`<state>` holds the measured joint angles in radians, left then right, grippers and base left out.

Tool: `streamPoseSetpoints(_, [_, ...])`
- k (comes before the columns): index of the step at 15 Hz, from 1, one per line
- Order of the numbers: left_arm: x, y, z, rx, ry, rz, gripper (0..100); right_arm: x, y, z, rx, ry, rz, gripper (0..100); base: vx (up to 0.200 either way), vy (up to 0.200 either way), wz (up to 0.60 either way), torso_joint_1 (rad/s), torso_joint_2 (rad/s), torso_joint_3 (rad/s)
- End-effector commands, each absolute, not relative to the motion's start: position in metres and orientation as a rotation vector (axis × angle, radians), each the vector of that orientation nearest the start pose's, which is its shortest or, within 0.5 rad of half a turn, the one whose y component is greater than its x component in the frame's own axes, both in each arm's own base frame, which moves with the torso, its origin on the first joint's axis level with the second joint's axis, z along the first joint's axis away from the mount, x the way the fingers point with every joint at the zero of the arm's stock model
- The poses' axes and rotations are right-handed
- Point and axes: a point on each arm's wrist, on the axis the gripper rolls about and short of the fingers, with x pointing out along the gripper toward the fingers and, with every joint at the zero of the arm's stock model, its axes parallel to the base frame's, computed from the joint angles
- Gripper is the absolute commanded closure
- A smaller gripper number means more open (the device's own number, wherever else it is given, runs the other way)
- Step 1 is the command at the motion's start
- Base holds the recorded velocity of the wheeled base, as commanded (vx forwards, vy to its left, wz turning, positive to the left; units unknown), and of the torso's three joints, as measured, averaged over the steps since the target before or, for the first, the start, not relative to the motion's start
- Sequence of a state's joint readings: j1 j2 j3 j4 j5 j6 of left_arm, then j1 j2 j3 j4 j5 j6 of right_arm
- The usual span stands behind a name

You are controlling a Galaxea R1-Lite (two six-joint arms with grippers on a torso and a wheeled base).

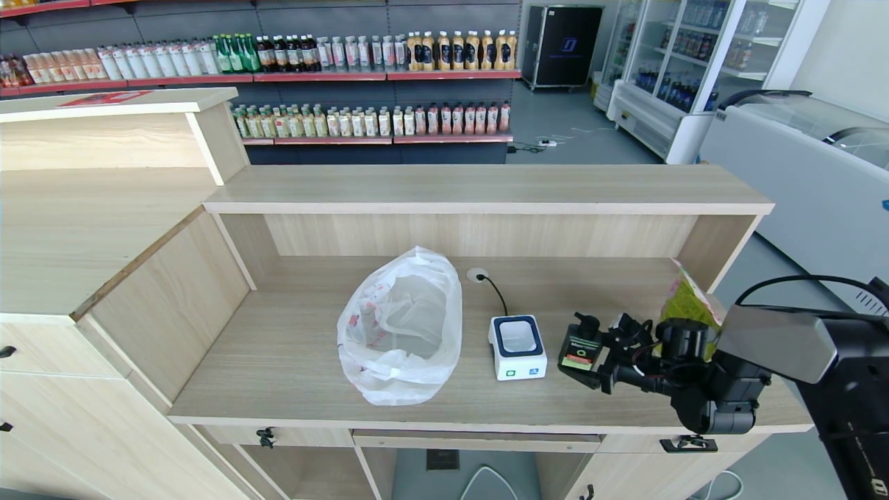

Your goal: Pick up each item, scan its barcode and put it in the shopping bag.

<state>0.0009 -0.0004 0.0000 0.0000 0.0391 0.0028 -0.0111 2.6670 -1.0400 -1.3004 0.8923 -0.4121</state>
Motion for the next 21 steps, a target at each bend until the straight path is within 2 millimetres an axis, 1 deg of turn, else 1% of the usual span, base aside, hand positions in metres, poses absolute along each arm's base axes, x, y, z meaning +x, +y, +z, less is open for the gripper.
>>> streamPoseSetpoints(1, [-0.023,0.001,0.075,0.003,0.0,0.041,0,0.422,0.014,-0.074,-0.234,0.121,0.921,100,0.0,0.0,0.0,0.0,0.0,0.0])
streamPoseSetpoints(5, [-0.023,0.001,0.075,0.003,0.0,0.041,0,0.42,0.014,-0.073,-0.246,0.114,0.917,100,0.0,0.0,0.0,0.0,0.0,0.0])
streamPoseSetpoints(6, [-0.023,0.001,0.075,0.003,0.0,0.041,0,0.417,0.013,-0.067,-0.257,0.108,0.916,100,0.0,0.0,0.0,0.0,0.0,0.0])
streamPoseSetpoints(7, [-0.023,0.001,0.075,0.003,0.0,0.041,0,0.415,0.011,-0.058,-0.281,0.091,0.91,100,0.0,0.0,0.0,0.0,0.0,0.0])
streamPoseSetpoints(8, [-0.023,0.001,0.075,0.003,0.0,0.041,0,0.413,0.009,-0.044,-0.317,0.062,0.903,100,0.0,0.0,0.0,0.0,0.0,0.0])
streamPoseSetpoints(9, [-0.023,0.001,0.075,0.003,0.0,0.041,0,0.408,0.005,-0.024,-0.347,0.033,0.891,100,0.0,0.0,0.0,0.0,0.0,0.0])
streamPoseSetpoints(10, [-0.023,0.001,0.075,0.003,0.0,0.041,0,0.395,0.002,0.006,-0.355,0.009,0.879,100,0.0,0.0,0.0,0.0,0.0,0.0])
streamPoseSetpoints(11, [-0.023,0.001,0.075,0.003,0.0,0.041,0,0.381,0.001,0.03,-0.355,0.003,0.875,100,0.0,0.0,0.0,0.0,0.0,0.0])
streamPoseSetpoints(12, [-0.023,0.001,0.075,0.003,0.0,0.041,0,0.356,-0.001,0.065,-0.373,-0.015,0.864,100,0.0,0.0,0.0,0.0,0.0,0.0])
streamPoseSetpoints(13, [-0.023,0.001,0.075,0.003,0.0,0.041,0,0.331,0.001,0.094,-0.402,-0.06,0.866,100,0.0,0.0,0.0,0.0,0.0,0.0])
streamPoseSetpoints(14, [-0.023,0.001,0.075,0.003,0.0,0.041,0,0.303,0.006,0.121,-0.428,-0.109,0.871,100,0.0,0.0,0.0,0.0,0.0,0.0])
streamPoseSetpoints(15, [-0.023,0.001,0.075,0.003,0.0,0.041,0,0.283,0.012,0.142,-0.483,-0.181,0.873,100,0.0,0.0,0.0,0.0,0.0,0.0])
streamPoseSetpoints(16, [-0.023,0.001,0.075,0.003,0.0,0.041,0,0.275,0.013,0.159,-0.581,-0.266,0.854,100,0.0,0.0,0.0,0.0,0.0,0.0])
streamPoseSetpoints(17, [-0.023,0.001,0.075,0.003,0.0,0.041,0,0.265,0.014,0.173,-0.716,-0.369,0.838,100,0.0,0.0,0.0,0.0,0.0,0.0])
streamPoseSetpoints(18, [-0.023,0.001,0.075,0.003,0.0,0.041,0,0.253,0.014,0.186,-0.89,-0.468,0.806,100,0.0,0.0,0.0,0.0,0.0,0.0])
streamPoseSetpoints(20, [-0.023,0.001,0.075,0.003,0.0,0.041,0,0.241,0.013,0.193,-1.114,-0.568,0.762,100,0.0,0.0,0.0,0.0,0.0,0.0])
streamPoseSetpoints(21, [-0.023,0.001,0.075,0.003,0.0,0.041,0,0.235,0.014,0.195,-1.172,-0.597,0.779,100,0.0,0.0,0.0,0.0,0.0,0.0])
